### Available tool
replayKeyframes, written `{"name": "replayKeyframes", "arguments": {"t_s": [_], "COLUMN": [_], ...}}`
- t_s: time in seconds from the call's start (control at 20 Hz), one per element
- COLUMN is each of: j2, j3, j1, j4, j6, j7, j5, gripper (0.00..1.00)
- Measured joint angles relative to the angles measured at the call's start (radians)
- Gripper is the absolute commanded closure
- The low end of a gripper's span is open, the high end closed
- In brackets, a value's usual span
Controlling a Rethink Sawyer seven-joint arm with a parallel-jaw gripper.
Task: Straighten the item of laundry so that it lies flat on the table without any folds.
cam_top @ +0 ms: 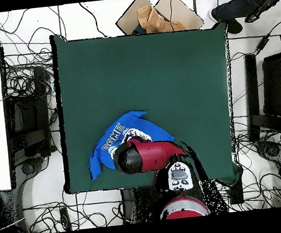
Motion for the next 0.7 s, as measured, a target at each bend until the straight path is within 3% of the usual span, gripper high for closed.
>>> {"name": "replayKeyframes", "arguments": {"t_s": [0.3,0.7], "j2": [0.060,0.223], "j3": [-0.052,-0.120], "j1": [-0.005,-0.035], "j4": [-0.010,-0.029], "j6": [-0.124,-0.356], "j7": [0.000,0.000], "j5": [-0.049,-0.083], "gripper": [0.00,0.00]}}
